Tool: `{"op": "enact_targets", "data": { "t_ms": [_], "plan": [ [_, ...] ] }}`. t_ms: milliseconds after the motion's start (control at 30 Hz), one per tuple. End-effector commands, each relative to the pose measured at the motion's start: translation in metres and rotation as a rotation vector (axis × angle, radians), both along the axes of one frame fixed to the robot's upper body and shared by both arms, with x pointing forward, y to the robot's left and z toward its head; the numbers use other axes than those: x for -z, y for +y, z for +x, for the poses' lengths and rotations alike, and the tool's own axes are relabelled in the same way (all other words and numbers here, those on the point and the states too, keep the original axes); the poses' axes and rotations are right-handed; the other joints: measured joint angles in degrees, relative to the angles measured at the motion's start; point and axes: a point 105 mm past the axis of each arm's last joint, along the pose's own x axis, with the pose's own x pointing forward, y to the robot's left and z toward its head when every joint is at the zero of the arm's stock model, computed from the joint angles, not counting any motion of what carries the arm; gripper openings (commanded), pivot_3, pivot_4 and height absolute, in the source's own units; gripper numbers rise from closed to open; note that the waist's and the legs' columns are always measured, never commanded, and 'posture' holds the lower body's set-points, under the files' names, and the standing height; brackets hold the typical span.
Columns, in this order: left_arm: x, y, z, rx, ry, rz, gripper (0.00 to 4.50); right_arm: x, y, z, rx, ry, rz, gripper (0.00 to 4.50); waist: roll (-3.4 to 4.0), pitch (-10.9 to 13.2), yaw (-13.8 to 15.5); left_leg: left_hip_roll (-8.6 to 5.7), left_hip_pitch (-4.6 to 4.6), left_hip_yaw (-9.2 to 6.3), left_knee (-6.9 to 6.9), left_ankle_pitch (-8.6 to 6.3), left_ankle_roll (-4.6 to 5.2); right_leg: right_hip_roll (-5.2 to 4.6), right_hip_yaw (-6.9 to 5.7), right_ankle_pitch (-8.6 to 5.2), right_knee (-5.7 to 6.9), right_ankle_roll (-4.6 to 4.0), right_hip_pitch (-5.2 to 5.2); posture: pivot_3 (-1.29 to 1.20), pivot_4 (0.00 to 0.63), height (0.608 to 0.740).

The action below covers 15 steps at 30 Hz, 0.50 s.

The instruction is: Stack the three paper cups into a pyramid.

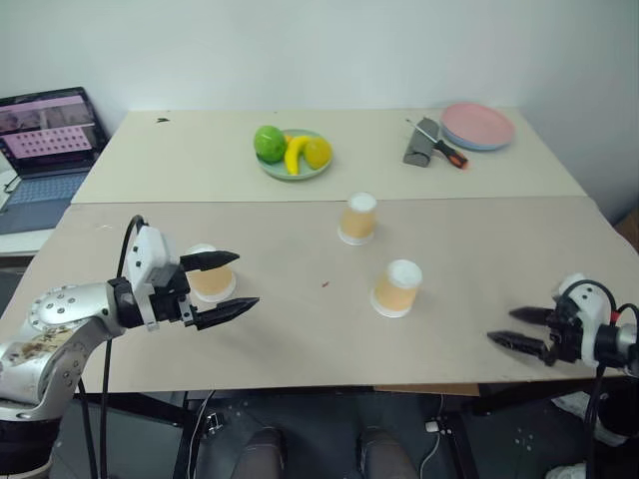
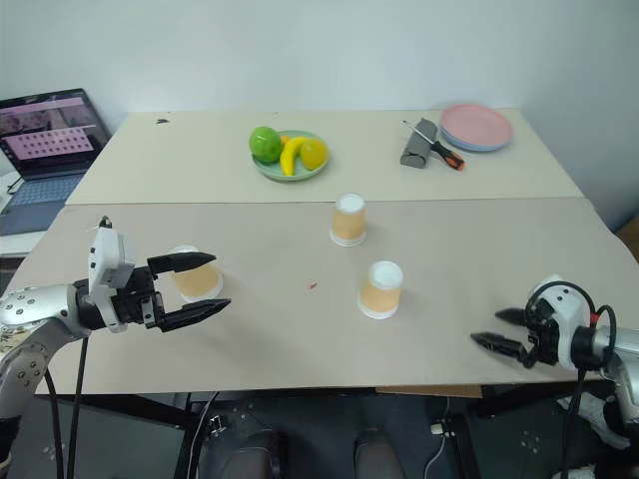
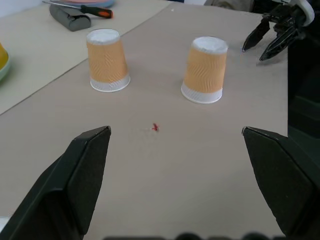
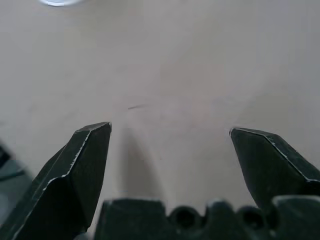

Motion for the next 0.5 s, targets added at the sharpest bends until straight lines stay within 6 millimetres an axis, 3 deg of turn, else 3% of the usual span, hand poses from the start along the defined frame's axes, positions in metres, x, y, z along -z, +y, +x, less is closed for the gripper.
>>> {"op": "enact_targets", "data": {
  "t_ms": [33,200,300,500],
  "plan": [
    [-0.008,-0.005,-0.001,0.032,-0.047,0.011,4.5,-0.029,0.033,0.011,-0.116,-0.101,0.001,4.41,0.0,0.0,-0.4,0.05,0.11,-0.03,0.0,0.0,0.0,0.1,0.03,-0.01,-0.02,0.01,0.1,0.0,0.15,0.74],
    [-0.007,-0.003,-0.002,0.029,-0.025,0.017,4.5,-0.036,0.074,0.025,-0.21,-0.166,-0.041,4.41,0.01,0.0,-0.2,0.27,0.04,-0.09,-0.01,-0.01,-0.01,0.35,0.03,0.0,-0.05,-0.01,0.01,0.0,0.15,0.74],
    [-0.008,-0.002,-0.003,0.031,-0.022,0.025,4.5,-0.038,0.083,0.027,-0.242,-0.183,-0.071,4.41,0.01,0.0,0.8,0.19,-0.41,-0.11,0.04,-0.01,-0.01,0.25,0.0,0.0,-0.07,-0.02,-0.35,0.0,0.15,0.74],
    [-0.004,0.0,-0.006,0.038,-0.02,0.036,4.5,-0.046,0.1,0.031,-0.284,-0.216,-0.076,4.41,0.01,0.0,1.6,0.14,-0.39,-0.15,0.11,-0.01,-0.01,0.2,-0.07,0.02,-0.04,-0.04,-0.32,0.0,0.15,0.74]
  ]
}}
